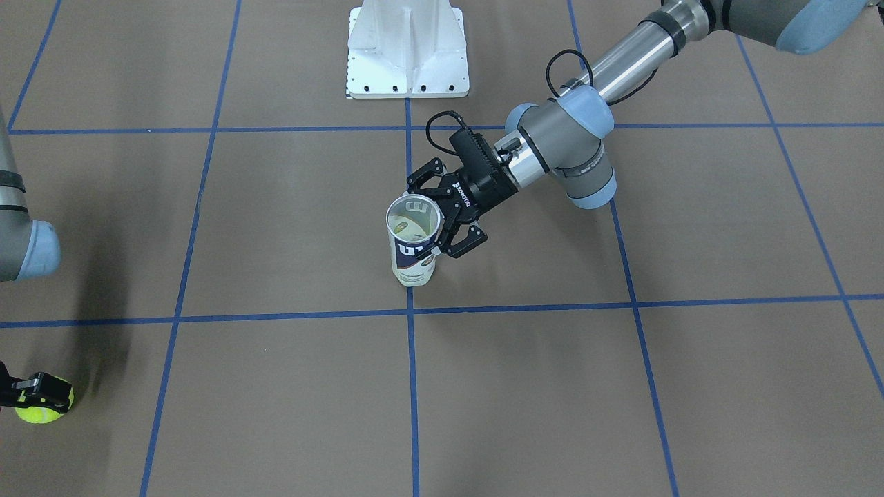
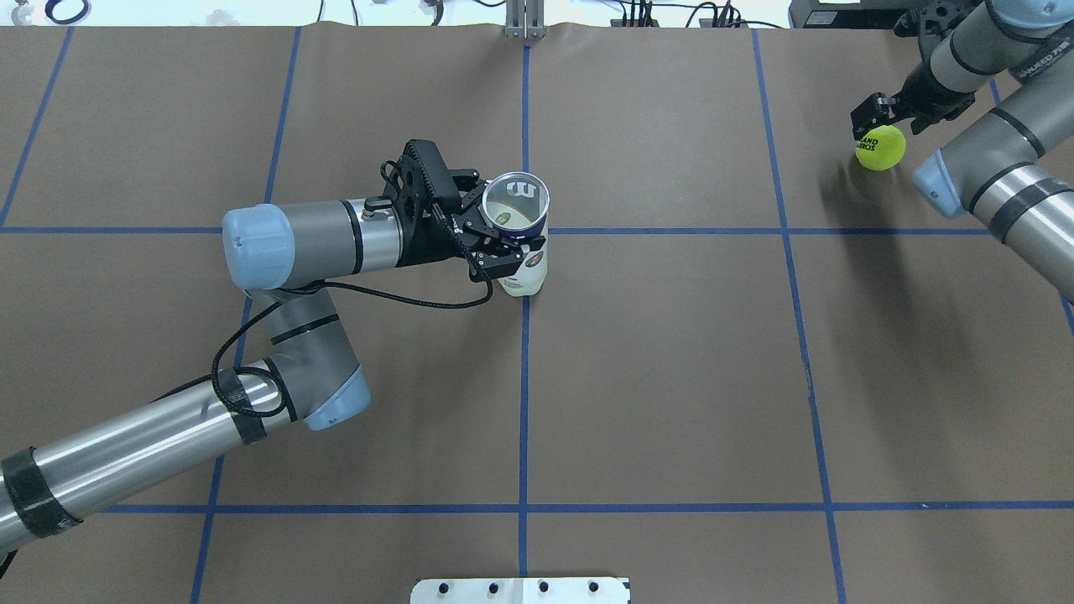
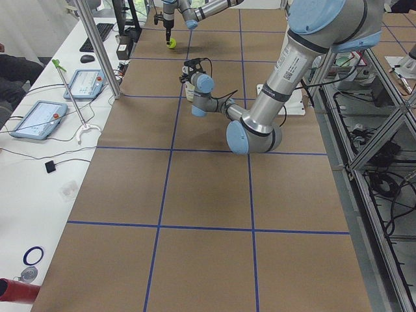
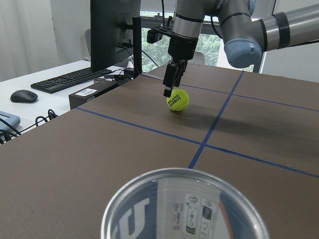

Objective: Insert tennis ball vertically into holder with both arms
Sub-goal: 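Move the right gripper to the second tennis ball and grasp it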

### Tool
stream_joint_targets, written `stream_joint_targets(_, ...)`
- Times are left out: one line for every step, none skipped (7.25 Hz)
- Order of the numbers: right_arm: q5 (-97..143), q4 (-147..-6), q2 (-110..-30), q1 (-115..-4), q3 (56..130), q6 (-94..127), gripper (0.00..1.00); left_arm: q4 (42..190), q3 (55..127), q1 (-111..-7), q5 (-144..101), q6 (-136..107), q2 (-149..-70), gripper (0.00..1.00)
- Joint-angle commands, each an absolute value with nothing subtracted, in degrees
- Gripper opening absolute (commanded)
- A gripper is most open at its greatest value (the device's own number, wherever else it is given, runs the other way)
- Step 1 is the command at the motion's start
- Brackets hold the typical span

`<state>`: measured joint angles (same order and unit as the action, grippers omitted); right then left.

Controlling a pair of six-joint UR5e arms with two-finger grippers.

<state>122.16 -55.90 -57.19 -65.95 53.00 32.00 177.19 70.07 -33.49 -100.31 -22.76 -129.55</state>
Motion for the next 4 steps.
stream_joint_targets(122.2,-55.9,-57.8,-65.3,53.1,32.0,0.99,177.2,70.1,-33.5,-100.3,-22.8,-129.6,0.83)
stream_joint_targets(122.1,-55.9,-57.9,-65.0,53.1,31.9,0.99,177.2,70.1,-33.5,-100.4,-22.8,-129.6,0.83)
stream_joint_targets(122.0,-55.9,-58.2,-64.5,53.3,31.9,0.99,177.2,70.1,-33.5,-100.4,-22.8,-129.5,0.84)
stream_joint_targets(122.0,-55.9,-58.3,-64.5,53.4,32.2,0.56,177.2,70.1,-33.5,-100.3,-22.8,-129.5,0.84)
